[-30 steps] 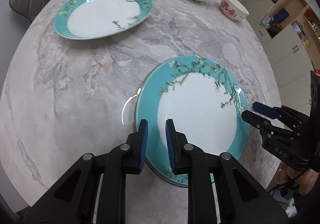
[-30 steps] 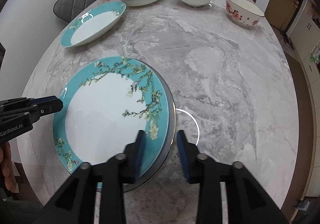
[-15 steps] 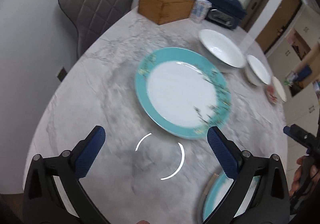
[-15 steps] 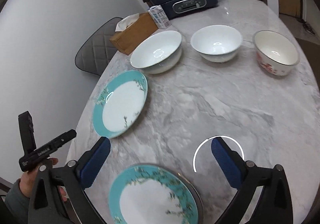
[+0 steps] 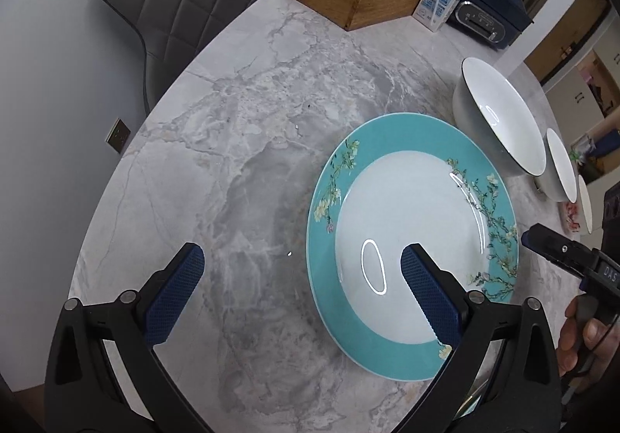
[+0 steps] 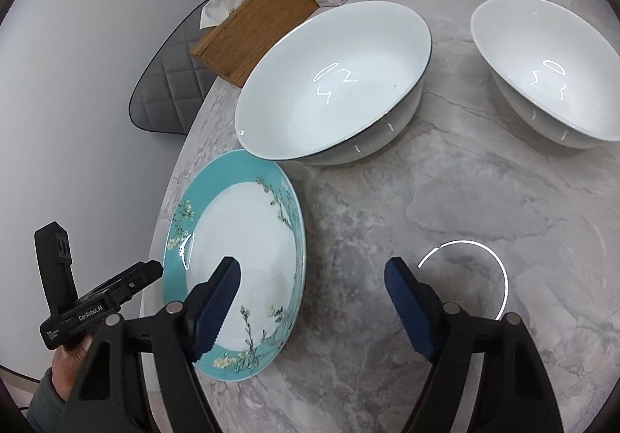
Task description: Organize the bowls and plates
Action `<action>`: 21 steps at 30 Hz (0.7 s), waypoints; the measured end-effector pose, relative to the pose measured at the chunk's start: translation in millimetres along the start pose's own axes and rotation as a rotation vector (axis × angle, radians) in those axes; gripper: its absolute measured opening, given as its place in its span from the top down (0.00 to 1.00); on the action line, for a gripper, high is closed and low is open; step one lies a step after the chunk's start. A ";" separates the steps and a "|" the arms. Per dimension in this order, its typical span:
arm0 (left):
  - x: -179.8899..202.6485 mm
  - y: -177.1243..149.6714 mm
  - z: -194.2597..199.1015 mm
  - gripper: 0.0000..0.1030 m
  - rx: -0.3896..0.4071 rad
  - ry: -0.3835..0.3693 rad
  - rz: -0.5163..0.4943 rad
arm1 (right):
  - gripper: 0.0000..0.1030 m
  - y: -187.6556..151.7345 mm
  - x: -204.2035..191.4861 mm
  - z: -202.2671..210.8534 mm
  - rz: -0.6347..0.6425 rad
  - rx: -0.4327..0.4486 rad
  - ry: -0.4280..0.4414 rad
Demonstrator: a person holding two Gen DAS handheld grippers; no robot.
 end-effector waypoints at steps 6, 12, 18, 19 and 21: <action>3.6 -0.3 -16.8 0.01 -0.032 0.017 -0.025 | 0.31 1.6 -2.2 -17.7 0.019 -0.018 -0.004; 6.7 -2.6 -35.3 0.29 -0.087 -0.009 -0.026 | 0.49 3.1 -13.0 -33.4 0.053 -0.041 -0.012; 14.6 0.8 -33.6 0.79 -0.067 -0.015 -0.036 | 0.87 -3.3 -22.5 -40.1 0.117 -0.076 -0.072; 16.1 1.2 -34.1 0.79 -0.065 -0.005 -0.036 | 0.87 -3.4 -21.7 -40.0 0.109 -0.076 -0.072; 16.1 1.6 -34.3 0.80 -0.068 -0.009 -0.022 | 0.87 -3.9 -20.3 -39.7 0.094 -0.075 -0.070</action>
Point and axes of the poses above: each gripper's, at about its wrist camera, not at the fingertips, and z roughly against the way its jaws point, x to its right, y to its top, the point moved 2 cm from there along -z, roughly the way its jaws point, and after that the axes turned 9 degrees about z, right-handed, at the moved point
